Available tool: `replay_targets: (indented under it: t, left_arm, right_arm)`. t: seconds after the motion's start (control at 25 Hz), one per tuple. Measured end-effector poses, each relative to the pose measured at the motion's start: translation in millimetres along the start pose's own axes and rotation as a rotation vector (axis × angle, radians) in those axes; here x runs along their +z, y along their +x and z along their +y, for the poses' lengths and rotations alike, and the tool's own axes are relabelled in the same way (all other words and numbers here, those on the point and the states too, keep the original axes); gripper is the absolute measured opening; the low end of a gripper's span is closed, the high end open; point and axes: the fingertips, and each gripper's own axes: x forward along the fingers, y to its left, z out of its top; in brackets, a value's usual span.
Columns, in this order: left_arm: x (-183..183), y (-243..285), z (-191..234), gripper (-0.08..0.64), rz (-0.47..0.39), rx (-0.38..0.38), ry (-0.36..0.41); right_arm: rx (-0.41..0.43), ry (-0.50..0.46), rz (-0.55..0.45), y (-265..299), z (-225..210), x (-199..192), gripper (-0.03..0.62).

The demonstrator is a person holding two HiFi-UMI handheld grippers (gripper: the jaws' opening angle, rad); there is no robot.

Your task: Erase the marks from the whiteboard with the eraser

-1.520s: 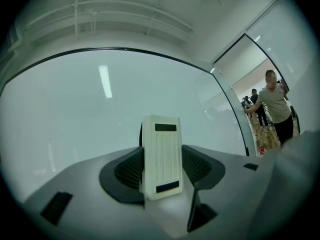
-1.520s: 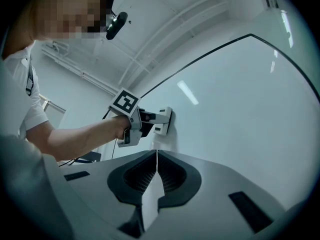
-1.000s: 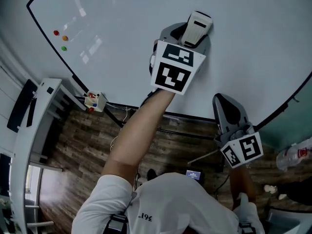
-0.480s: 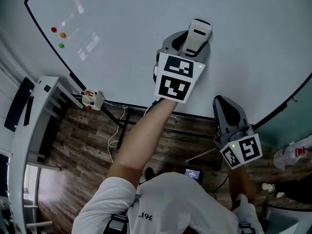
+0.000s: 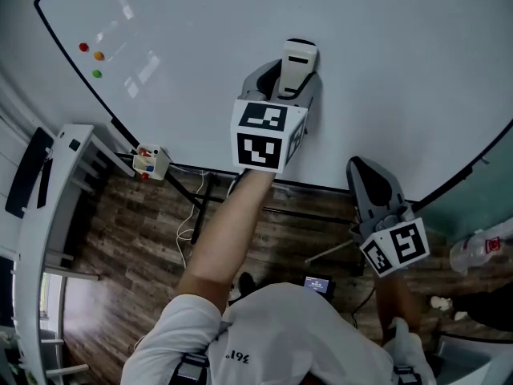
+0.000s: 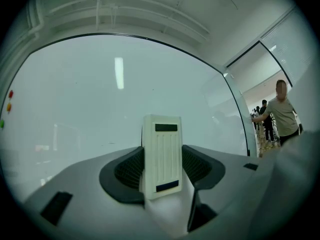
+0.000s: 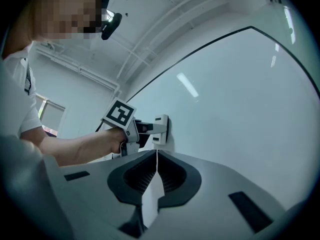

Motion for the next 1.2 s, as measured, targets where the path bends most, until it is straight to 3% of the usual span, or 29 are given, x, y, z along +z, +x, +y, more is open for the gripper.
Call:
replay_targets:
  t: [0.56, 1.2]
  left_arm:
    - [-32.4, -33.0, 73.4, 0.244, 0.018, 0.076, -0.078]
    - [-58.7, -64.9, 142.8, 0.244, 0.032, 0.111, -0.107]
  right_arm:
    - [0.054, -0.005, 0.027, 34.6, 33.4, -7.7, 0.026]
    - [0.074, -0.010, 0.049, 77.1, 59.9, -17.5, 0.026]
